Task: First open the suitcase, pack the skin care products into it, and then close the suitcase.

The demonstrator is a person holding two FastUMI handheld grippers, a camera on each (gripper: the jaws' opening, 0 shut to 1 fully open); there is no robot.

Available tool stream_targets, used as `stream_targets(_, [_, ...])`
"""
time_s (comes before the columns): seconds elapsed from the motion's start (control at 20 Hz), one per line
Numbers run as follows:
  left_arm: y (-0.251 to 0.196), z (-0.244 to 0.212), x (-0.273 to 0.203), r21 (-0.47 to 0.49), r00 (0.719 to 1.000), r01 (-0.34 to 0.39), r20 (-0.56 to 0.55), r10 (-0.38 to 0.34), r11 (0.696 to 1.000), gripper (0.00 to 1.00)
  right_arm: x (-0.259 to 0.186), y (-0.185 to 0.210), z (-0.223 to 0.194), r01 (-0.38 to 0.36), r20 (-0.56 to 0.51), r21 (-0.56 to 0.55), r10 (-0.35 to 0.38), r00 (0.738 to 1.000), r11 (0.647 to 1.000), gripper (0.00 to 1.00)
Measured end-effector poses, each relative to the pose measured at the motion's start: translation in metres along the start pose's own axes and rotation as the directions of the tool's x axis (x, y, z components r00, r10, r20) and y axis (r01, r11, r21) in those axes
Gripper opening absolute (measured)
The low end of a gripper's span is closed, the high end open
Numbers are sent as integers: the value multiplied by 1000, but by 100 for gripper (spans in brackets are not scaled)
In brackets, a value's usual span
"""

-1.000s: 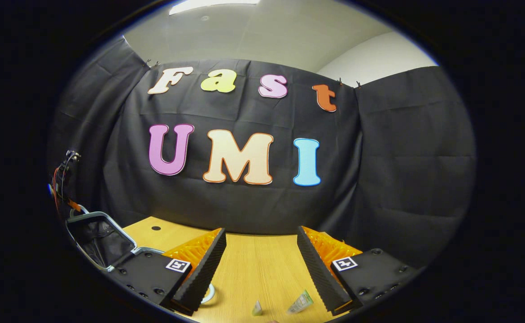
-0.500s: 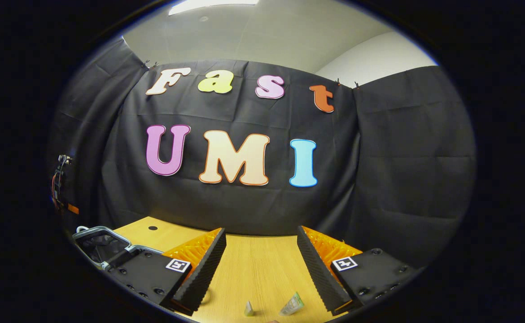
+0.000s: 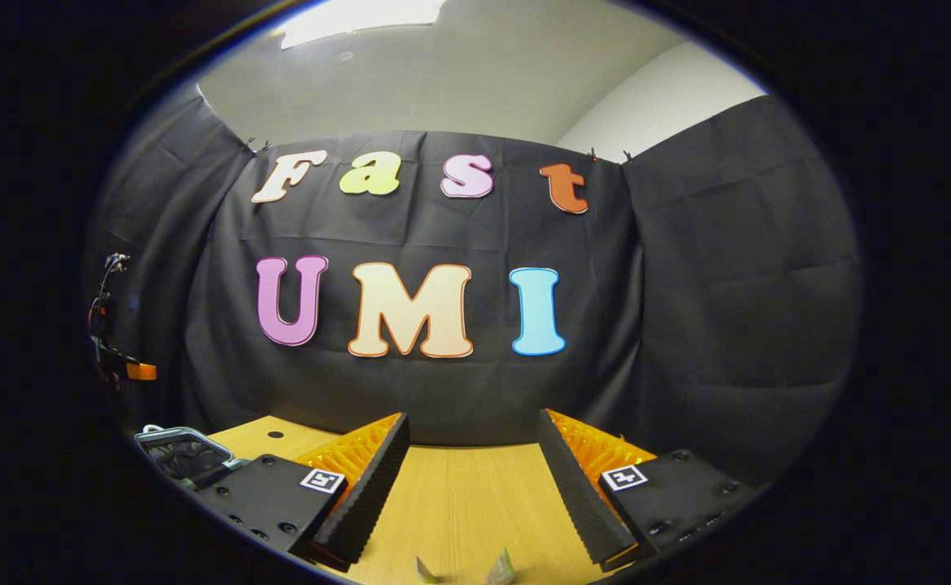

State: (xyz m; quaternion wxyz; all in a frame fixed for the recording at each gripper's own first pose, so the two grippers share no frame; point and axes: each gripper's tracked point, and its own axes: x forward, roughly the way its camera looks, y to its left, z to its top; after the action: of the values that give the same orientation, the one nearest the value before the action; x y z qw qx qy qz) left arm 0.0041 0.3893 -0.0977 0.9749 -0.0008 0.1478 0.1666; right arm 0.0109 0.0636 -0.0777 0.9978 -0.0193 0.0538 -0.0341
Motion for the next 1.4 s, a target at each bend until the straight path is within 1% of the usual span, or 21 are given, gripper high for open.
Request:
stream_targets(0.05, [-17, 1, -4, 10, 1000, 20, 3, -20, 1000, 91, 1, -7, -1, -5, -2, -4, 5, 1000, 1000, 100])
stream_targets(0.1, [-34, 2, -7, 18, 999, 33, 2, -33, 999, 93, 2, -12, -2, -11, -6, -11, 11, 1000, 1000, 98])
stream_targets(0.2, [-68, 4, -13, 28, 998, 61, 6, -61, 998, 96, 4, -22, -5, -24, -15, -14, 24, 1000, 1000, 98])
stream_targets(0.25, [-86, 7, -18, 33, 997, 80, 12, -80, 996, 96, 5, -26, -6, -31, -19, -10, 31, 999, 999, 98])
stream_targets(0.3, [-102, 8, -22, 38, 995, 97, 18, -98, 995, 93, 6, -30, -7, -36, -21, -9, 36, 999, 999, 98])
stream_targets(0.35, [-116, 8, -26, 41, 993, 112, 20, -113, 993, 96, 8, -34, -9, -40, -24, -10, 40, 999, 999, 98])
stream_targets(0.4, [-130, 6, -31, 39, 991, 130, 16, -131, 991, 96, 8, -37, -11, -43, -26, -12, 43, 999, 999, 98])
stream_targets(0.5, [-160, 1, -39, 24, 985, 173, 3, -173, 985, 91, 11, -41, -14, -53, -30, -8, 52, 998, 999, 98])
stream_targets(0.55, [-174, -4, -43, 21, 981, 192, -4, -192, 981, 96, 12, -43, -15, -59, -34, -6, 59, 998, 998, 98])
stream_targets(0.65, [-204, -14, -49, 27, 972, 234, -23, -234, 972, 96, 16, -45, -18, -78, -39, -9, 78, 996, 997, 100])
stream_targets(0.7, [-216, -22, -55, 30, 966, 258, -41, -257, 966, 96, 17, -47, -19, -88, -41, -12, 88, 995, 996, 99])
stream_targets(0.75, [-229, -29, -58, 30, 960, 278, -57, -276, 960, 94, 17, -49, -21, -99, -45, -14, 98, 994, 995, 99])
stream_targets(0.8, [-241, -34, -61, 31, 953, 298, -69, -295, 954, 96, 19, -52, -24, -108, -50, -17, 107, 993, 994, 99])
stream_targets(0.85, [-253, -40, -64, 33, 947, 314, -81, -310, 949, 94, 20, -54, -27, -115, -56, -19, 114, 992, 993, 99])
stream_targets(1.0, [-290, -61, -75, 50, 926, 367, -119, -359, 929, 94, 23, -61, -36, -135, -74, -14, 133, 988, 991, 100])
stream_targets(1.1, [-313, -81, -83, 55, 906, 404, -159, -391, 913, 94, 24, -65, -40, -152, -87, -13, 150, 985, 988, 99])
stream_targets(1.2, [-337, -98, -94, 33, 885, 438, -193, -425, 898, 94, 24, -66, -45, -177, -102, -18, 174, 979, 984, 99])
stream_targets(1.35, [-367, -120, -106, 24, 856, 478, -236, -459, 878, 94, 26, -75, -48, -197, -106, -28, 193, 975, 980, 99])
stream_targets(1.4, [-377, -127, -111, 22, 843, 495, -253, -474, 868, 95, 28, -78, -51, -200, -112, -26, 196, 974, 980, 99])
